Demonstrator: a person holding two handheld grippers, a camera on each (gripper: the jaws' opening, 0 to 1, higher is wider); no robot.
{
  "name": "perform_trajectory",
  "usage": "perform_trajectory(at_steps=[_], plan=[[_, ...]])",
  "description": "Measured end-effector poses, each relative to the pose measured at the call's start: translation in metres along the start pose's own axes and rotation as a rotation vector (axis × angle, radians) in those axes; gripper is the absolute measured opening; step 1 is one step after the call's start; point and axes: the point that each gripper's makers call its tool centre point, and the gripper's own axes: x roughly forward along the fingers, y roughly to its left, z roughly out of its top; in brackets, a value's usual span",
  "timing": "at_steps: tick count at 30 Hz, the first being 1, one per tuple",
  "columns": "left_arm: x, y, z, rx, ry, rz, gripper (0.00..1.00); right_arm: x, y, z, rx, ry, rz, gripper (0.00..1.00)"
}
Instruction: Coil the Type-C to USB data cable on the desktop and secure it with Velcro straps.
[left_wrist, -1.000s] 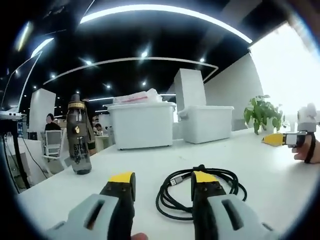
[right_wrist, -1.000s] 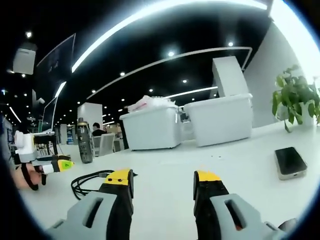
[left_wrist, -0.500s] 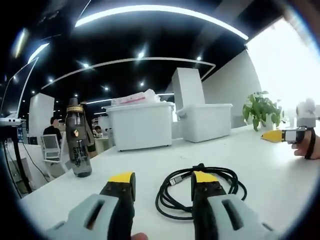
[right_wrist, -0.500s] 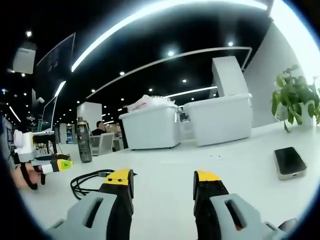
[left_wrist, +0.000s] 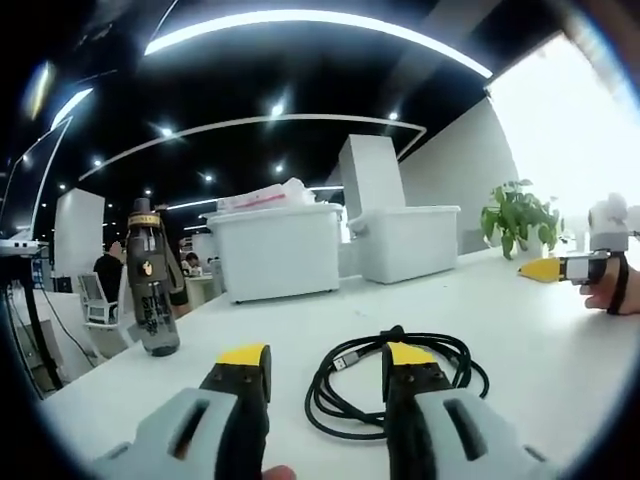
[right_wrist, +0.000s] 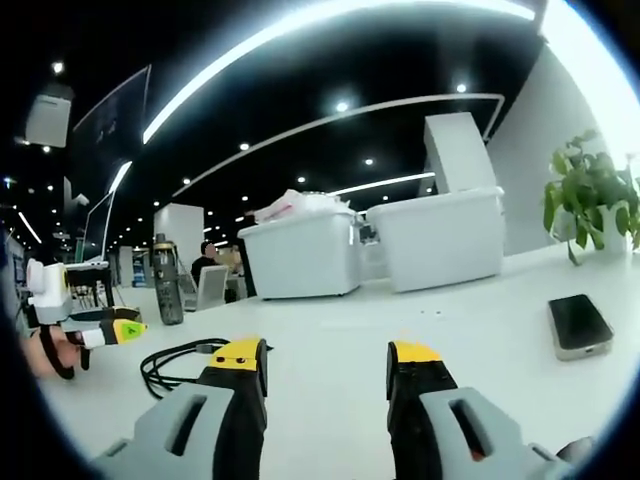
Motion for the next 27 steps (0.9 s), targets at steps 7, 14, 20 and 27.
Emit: perform_trajectory(at_steps=[7, 14, 20, 27], plan=[[0.0000, -0.0034, 0.0032, 0.017, -0.010, -0.011, 0.46, -0.0006, 0.0005, 0.0023, -0.009, -0.006, -0.001, 0.47], [-0.0008, -0.0066, 0.0078, 0.029, -0.025, -0.017, 0.46, -0.0030, -0.0017, 0.0087, -0.016, -0.024, -0.016, 0.47], [-0.0003, -0.0088, 0.0067, 0.041, -0.021, -0.024, 0.46, -0.0020, -0.0019, 0.0055, -0.020, -0.015, -0.018, 0.47], [-0.0017, -0.0077, 0.0057, 0.032, -0.019, -0.020, 0.46, -0.0022, -0.0017, 0.0021, -0.026, -0.007, -0.021, 0.47]])
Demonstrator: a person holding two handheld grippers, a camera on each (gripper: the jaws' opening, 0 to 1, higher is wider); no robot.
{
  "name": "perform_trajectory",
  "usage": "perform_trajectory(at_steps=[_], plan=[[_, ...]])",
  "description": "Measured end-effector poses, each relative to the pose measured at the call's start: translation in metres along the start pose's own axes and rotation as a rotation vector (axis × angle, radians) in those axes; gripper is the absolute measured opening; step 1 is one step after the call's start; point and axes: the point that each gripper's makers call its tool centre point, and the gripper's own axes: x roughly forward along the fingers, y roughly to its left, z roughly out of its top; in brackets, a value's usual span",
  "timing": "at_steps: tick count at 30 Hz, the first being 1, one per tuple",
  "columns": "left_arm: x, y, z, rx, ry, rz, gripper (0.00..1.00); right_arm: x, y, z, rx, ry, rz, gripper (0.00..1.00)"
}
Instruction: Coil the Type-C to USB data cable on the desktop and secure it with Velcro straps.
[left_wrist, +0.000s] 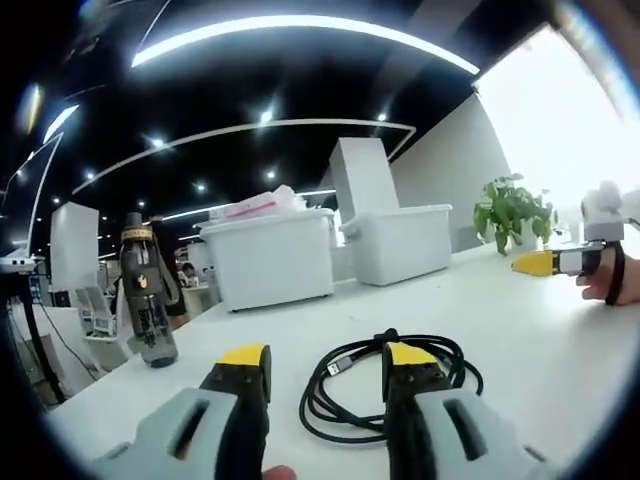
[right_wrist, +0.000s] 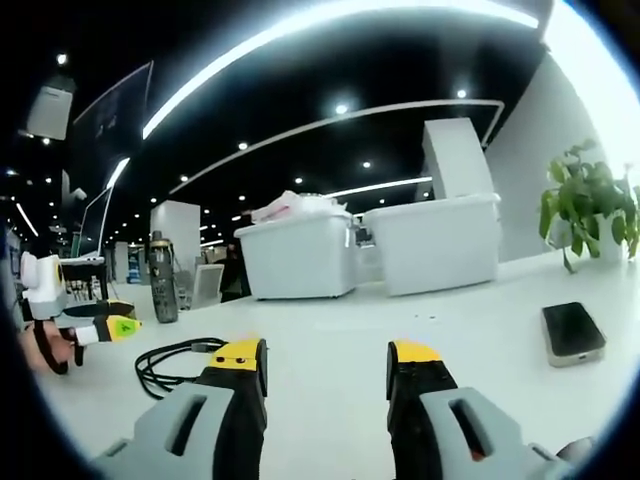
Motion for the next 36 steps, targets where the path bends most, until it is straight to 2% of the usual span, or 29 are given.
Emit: perform_trajectory(at_steps=[7, 18, 36], plan=[[0.0000, 0.0024, -0.0025, -0.023, 0.007, 0.005, 0.46, -0.0013, -0.0018, -0.0016, 0.017, 0.004, -0.005, 0.47], [0.0023, 0.0031, -0.0062, -0.016, 0.024, 0.006, 0.46, -0.0014, -0.0059, -0.0018, 0.078, 0.002, -0.005, 0.47], [0.0014, 0.0021, -0.0080, -0.020, 0.031, 0.004, 0.46, -0.0002, -0.0066, -0.0029, 0.068, 0.008, -0.008, 0.47]])
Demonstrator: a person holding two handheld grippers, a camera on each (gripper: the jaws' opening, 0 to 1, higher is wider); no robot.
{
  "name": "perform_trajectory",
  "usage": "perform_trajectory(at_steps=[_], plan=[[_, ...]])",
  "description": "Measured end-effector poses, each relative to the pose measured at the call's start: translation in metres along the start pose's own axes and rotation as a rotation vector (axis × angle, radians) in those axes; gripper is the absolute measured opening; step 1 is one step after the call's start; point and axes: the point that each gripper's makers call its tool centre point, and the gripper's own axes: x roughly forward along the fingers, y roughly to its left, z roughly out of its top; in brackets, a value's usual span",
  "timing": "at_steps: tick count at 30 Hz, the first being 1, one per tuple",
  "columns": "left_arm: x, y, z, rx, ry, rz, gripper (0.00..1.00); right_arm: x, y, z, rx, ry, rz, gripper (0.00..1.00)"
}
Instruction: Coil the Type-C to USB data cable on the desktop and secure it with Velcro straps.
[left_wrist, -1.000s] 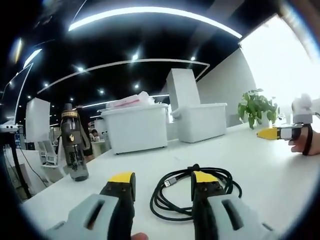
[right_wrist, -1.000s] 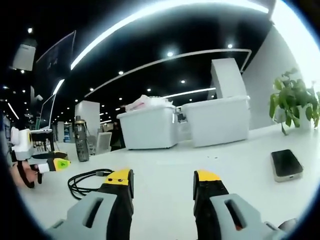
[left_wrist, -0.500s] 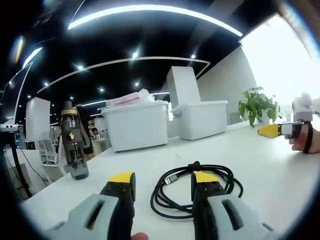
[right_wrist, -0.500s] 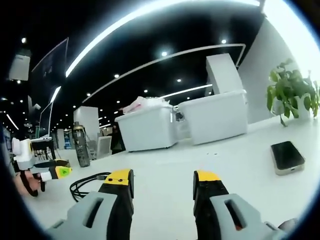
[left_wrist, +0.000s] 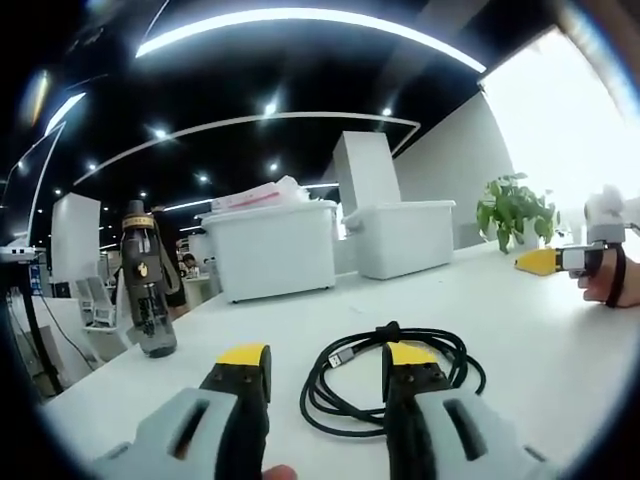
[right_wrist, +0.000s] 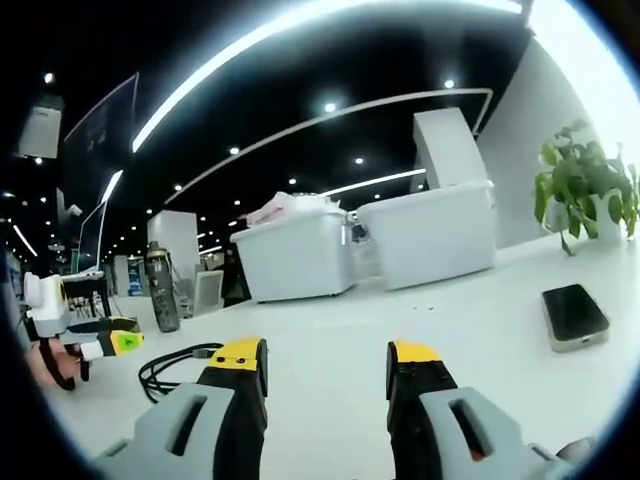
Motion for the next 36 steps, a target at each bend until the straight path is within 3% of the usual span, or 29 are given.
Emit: perform_trajectory(at_steps=[36], plan=[[0.0010, -0.0006, -0.0010, -0.002, 0.009, -0.006, 0.46, -0.0018, 0.0025, -0.0008, -0.015, 0.001, 0.005, 0.47]])
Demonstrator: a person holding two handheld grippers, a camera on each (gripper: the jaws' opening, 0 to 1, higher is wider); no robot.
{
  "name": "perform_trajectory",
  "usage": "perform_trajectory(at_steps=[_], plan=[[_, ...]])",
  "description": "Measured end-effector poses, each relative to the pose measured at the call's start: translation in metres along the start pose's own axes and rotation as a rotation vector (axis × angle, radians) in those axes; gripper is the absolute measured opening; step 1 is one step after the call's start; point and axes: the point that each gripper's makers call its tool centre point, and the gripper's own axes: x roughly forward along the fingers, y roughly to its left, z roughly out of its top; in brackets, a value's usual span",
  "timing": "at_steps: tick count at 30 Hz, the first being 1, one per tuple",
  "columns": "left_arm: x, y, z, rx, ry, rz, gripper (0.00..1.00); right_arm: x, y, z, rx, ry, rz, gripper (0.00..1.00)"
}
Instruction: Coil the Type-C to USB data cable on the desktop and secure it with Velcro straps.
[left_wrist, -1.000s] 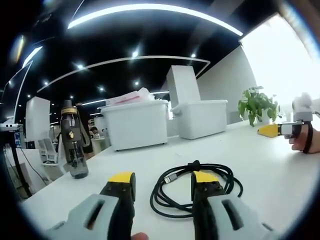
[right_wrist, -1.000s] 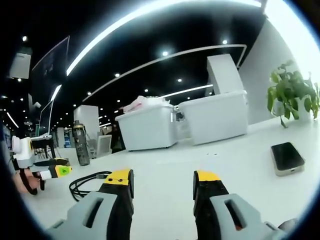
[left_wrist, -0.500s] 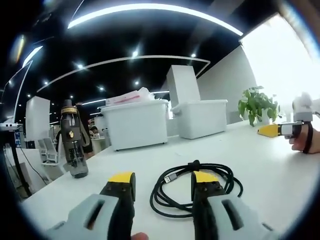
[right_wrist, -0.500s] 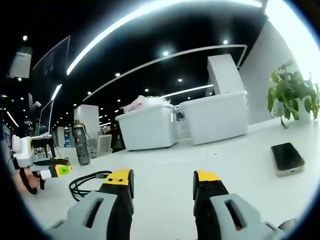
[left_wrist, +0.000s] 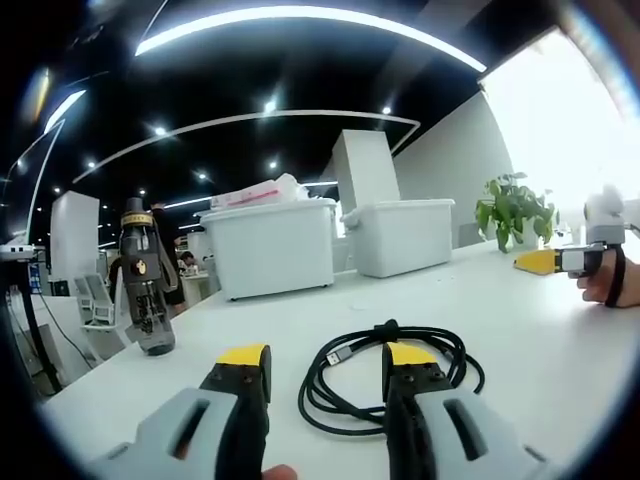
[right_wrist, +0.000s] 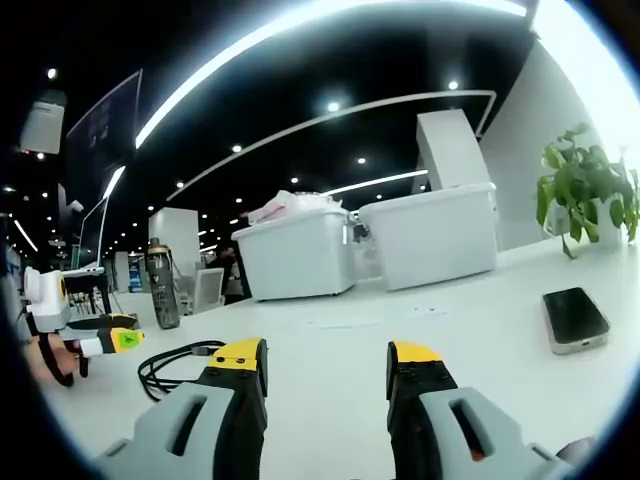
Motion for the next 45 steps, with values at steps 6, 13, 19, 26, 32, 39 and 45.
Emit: perform_trajectory(at_steps=[6, 13, 19, 26, 32, 39, 45], plan=[[0.0004, -0.0008, -0.0005, 0.003, 0.002, -0.003, 0.46, 0.0006, -0.0007, -0.0005, -0.003, 0.002, -0.001, 0.47], [-0.0020, -0.0022, -0.0015, 0.001, 0.003, -0.004, 0.46, 0.0014, -0.0008, -0.0006, -0.002, 0.002, 0.002, 0.47], [-0.0028, -0.0034, -0.0031, 0.004, 0.008, -0.006, 0.46, 0.0011, -0.0004, -0.0010, -0.004, 0.003, 0.003, 0.47], [-0.0033, -0.0043, -0.0042, 0.006, 0.011, -0.009, 0.46, 0.0007, 0.0000, -0.0015, -0.005, 0.003, 0.002, 0.47], [-0.0031, -0.0040, -0.0049, 0.005, 0.013, -0.008, 0.46, 0.0008, 0.0002, -0.0018, -0.005, 0.004, 0.003, 0.47], [-0.0004, -0.0033, -0.0056, 0.011, 0.018, -0.011, 0.46, 0.0012, 0.0002, -0.0021, -0.006, 0.004, 0.003, 0.47], [0.0008, -0.0030, -0.0065, 0.012, 0.021, -0.012, 0.46, 0.0009, 0.0004, -0.0022, -0.006, 0.005, 0.003, 0.47]])
